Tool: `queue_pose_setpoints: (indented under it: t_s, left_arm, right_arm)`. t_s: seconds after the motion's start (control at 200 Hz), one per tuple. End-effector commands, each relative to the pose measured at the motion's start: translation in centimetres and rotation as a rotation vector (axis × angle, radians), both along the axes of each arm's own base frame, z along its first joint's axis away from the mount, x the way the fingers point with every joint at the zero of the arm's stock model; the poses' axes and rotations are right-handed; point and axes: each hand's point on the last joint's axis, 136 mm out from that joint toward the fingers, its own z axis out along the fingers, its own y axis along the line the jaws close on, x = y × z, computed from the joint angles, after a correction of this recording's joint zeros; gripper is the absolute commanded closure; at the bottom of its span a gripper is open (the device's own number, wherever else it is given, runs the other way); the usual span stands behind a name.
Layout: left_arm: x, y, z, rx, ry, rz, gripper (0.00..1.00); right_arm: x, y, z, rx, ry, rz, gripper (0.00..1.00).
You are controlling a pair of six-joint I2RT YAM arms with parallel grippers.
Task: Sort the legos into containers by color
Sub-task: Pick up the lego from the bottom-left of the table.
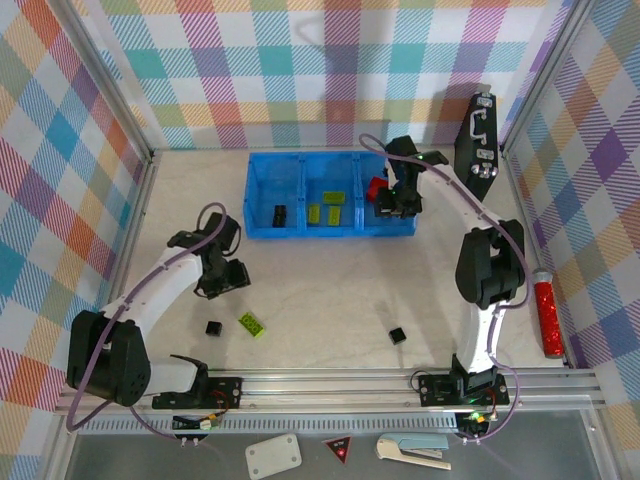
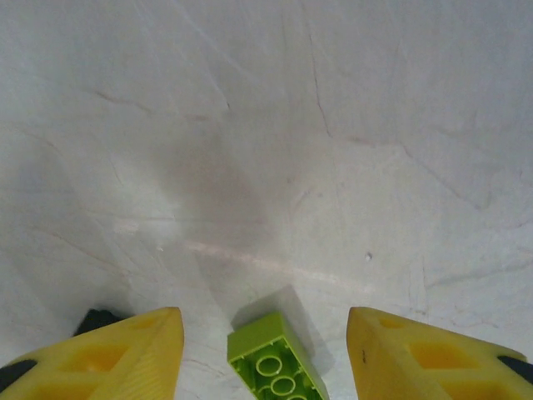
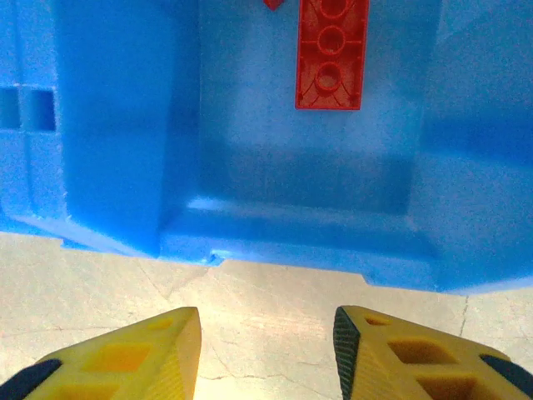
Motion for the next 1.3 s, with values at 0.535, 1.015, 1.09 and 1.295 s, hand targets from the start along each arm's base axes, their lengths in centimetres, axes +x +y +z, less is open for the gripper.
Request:
queue_pose_setpoints:
  t_s: [0.535,1.015,1.09,1.295]
  left_arm:
    - [-6.0,-2.9,-5.9,0.001,0.083,0.095,0.35]
    - [-6.8,-4.4,-6.5,0.029,0.093,0.035,0.52]
    - [-6.7,-4.7,-6.5,0.028,0.09,0.031,0.53]
    - [-6.5,-5.0,-6.4,0.033,0.084,0.013,0.58]
  right_arm:
    - [-1.4,-1.1,2.6,-0.026,-0.059,0.028,0.51]
    - [-1.8,-1.3,3.0,-0.024,-0.063,0.021,0.51]
    - [-1.8,-1.3,3.0,-0.023,-0.061,0.021,0.51]
    - [-2.0,-1.3,3.2,-0.022,-0.064,0.022,0.52]
